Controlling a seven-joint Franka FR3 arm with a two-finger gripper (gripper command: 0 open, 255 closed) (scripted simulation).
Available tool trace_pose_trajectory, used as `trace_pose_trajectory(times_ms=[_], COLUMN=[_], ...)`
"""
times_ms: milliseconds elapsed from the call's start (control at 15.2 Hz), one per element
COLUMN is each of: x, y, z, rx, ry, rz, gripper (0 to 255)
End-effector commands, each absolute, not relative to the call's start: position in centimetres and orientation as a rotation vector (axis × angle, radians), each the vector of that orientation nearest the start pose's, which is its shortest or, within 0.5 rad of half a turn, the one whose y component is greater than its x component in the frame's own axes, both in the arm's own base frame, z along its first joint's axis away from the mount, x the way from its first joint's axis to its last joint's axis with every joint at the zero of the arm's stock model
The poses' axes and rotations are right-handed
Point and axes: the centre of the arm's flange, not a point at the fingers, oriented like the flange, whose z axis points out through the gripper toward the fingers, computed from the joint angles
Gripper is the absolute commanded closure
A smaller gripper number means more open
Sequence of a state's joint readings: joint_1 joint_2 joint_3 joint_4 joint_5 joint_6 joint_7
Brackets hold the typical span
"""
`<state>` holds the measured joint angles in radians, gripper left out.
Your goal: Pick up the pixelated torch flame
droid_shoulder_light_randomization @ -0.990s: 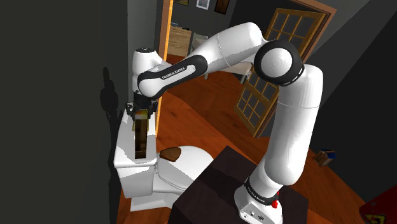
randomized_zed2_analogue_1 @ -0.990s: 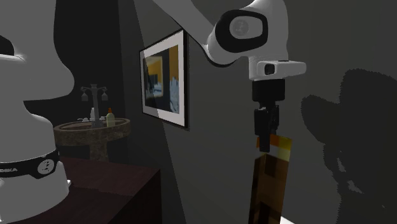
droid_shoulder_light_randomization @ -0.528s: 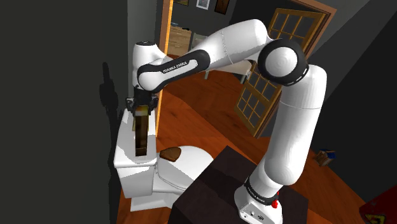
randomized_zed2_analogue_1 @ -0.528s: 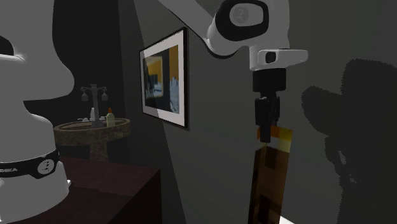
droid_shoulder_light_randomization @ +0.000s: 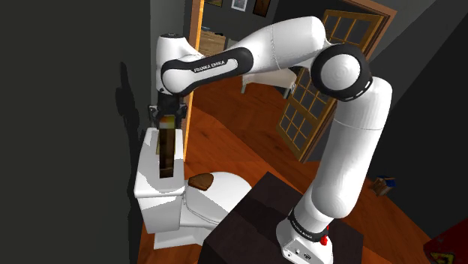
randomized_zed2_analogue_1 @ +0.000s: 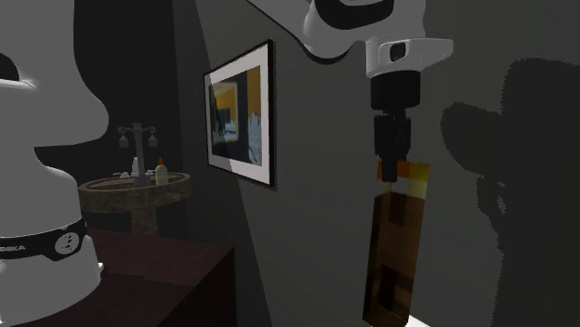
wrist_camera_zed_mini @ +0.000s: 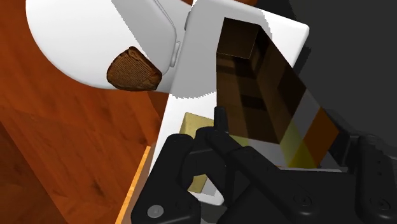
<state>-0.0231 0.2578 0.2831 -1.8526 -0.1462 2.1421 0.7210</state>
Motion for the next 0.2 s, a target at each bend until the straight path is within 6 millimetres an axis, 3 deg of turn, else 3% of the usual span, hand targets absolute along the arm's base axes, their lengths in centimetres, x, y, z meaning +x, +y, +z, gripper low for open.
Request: trace_pose_trajectory(times_ms=[0,132], x=[60.54,60.54], y=[14.46,14.46], z=[40.41,40.49], rx=[-3.104,-3.104], ry=[0.621,0.621], rz=[-0.103,-0.103], gripper=[255,255])
